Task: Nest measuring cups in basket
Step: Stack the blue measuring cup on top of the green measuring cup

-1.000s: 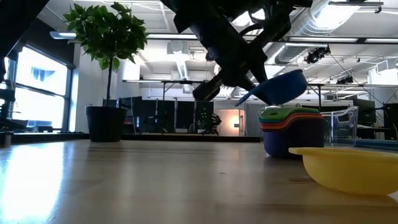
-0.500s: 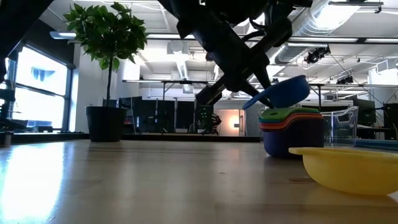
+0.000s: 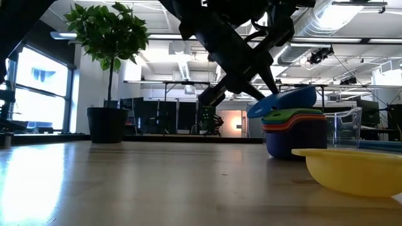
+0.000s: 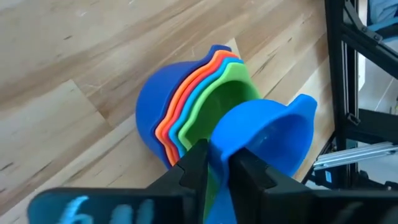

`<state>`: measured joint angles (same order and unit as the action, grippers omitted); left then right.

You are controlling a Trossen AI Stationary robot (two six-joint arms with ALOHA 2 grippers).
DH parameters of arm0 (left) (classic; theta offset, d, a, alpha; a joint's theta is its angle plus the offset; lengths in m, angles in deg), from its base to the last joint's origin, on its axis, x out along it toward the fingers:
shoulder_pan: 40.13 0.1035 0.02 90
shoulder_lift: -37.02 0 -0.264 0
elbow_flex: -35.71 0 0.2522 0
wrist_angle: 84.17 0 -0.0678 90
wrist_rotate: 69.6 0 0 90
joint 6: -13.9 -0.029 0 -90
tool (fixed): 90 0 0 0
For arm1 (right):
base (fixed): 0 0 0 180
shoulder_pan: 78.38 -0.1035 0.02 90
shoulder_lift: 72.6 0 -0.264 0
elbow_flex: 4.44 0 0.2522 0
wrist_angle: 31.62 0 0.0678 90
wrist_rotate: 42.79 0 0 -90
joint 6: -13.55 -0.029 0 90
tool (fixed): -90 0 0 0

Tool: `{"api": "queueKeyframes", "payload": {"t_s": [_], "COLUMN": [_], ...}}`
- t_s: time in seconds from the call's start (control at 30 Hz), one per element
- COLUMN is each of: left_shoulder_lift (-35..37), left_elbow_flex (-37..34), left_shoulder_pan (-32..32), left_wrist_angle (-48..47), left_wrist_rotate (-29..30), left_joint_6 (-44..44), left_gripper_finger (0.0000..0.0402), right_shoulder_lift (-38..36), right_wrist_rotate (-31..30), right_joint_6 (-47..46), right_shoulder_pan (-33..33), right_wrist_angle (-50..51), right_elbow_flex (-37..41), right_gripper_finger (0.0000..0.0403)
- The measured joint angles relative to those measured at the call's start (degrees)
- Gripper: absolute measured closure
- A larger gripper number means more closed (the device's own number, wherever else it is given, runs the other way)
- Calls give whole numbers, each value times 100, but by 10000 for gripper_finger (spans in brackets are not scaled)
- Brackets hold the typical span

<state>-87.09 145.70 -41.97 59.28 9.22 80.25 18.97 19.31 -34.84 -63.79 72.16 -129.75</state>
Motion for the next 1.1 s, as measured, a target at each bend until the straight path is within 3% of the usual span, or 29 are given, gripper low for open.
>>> {"api": "queueKeyframes", "payload": {"t_s": [0.57,0.9,1.1], "left_shoulder_lift": [0,0,2], "left_elbow_flex": [0,0,0], "left_shoulder_pan": [77,140,283], "left_wrist_angle": [109,109,67], "left_wrist_rotate": [-92,-515,-1241], "left_joint_6": [-57,-58,-402], "left_gripper_finger": [307,289,289], "right_shoulder_lift": [0,0,0], "right_wrist_rotate": [105,160,155], "right_joint_6": [86,236,239], "right_shoulder_pan": [0,0,0], "right_wrist_angle": [0,0,0], "right_elbow_flex": [0,0,0], "right_gripper_finger": [339,339,339]}}
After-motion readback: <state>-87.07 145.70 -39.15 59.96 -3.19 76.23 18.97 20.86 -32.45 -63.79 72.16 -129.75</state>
